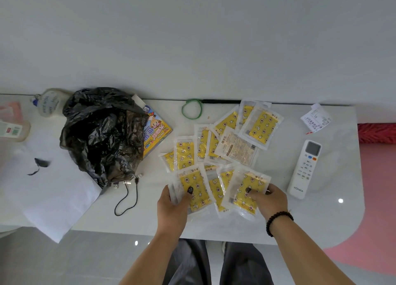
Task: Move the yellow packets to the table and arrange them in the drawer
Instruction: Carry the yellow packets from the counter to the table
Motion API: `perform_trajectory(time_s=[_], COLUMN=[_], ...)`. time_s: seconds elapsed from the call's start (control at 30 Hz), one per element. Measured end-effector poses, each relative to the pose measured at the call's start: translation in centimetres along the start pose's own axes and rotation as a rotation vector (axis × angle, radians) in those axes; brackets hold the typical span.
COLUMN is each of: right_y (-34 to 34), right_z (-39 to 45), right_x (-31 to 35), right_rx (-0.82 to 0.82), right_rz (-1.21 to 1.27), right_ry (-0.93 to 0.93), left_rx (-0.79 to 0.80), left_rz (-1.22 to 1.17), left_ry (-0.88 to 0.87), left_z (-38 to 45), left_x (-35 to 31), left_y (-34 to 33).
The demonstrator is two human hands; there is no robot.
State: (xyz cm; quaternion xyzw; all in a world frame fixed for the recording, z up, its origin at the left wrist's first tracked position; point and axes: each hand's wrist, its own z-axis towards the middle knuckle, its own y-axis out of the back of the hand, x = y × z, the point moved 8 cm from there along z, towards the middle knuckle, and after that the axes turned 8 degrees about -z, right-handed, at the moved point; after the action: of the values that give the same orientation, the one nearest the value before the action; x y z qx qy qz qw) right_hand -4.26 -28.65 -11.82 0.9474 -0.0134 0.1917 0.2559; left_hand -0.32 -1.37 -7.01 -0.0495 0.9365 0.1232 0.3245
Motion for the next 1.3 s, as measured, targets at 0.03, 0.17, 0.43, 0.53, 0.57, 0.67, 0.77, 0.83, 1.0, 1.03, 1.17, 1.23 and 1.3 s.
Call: perform_trajectory(time_s=[0.03,0.17,0.43,0.53,0.57,0.67,0.77,0.83,1.0,1.03,1.17,1.23,1.3], right_y=[0.4,2.0,8.0,10.7,11.8,13.6,14.9,15.6,17.7,17.8,18.3,18.3,18.3], right_z=[-0.4,-2.7,-11.4,-15.7,-17.4,-20.7,-24.7,-26.7,-30.7,-31.6,-35.0,-36.4,-37.6], right_x=[0.2,1.6,8.1,11.5,12.8,15.3,17.4,18.3,21.1,21.8,24.9,26.2,27.2], right_rx=[-0.006,-0.001,0.086,0.138,0.151,0.197,0.253,0.249,0.115,0.119,0.158,0.183,0.221], right_rz=[0.037,0.145,0.34,0.429,0.464,0.497,0.538,0.545,0.416,0.389,0.239,0.21,0.189], right_ry=[0.014,0.078,0.239,0.317,0.347,0.404,0.452,0.473,0.59,0.613,0.719,0.766,0.808], left_rx=[0.005,0.033,0.152,0.205,0.233,0.33,0.42,0.446,0.477,0.477,0.438,0.426,0.378], left_rz=[-0.004,0.007,-0.094,-0.075,-0.05,-0.009,0.015,0.012,-0.031,-0.04,-0.118,-0.168,-0.222], left_ry=[0.003,0.002,-0.199,-0.246,-0.27,-0.312,-0.361,-0.4,-0.485,-0.513,-0.571,-0.579,-0.59], left_z=[-0.3,-1.9,-8.4,-11.2,-12.4,-15.0,-18.0,-19.8,-23.4,-24.1,-26.6,-27.7,-28.5], left_x=[-0.1,-1.4,-9.9,-13.5,-15.1,-18.2,-21.5,-23.6,-27.4,-28.0,-30.3,-31.1,-31.5], left_y=[0.1,0.5,0.5,0.6,0.5,-0.1,-0.2,-0.1,1.0,1.3,2.5,3.3,4.3])
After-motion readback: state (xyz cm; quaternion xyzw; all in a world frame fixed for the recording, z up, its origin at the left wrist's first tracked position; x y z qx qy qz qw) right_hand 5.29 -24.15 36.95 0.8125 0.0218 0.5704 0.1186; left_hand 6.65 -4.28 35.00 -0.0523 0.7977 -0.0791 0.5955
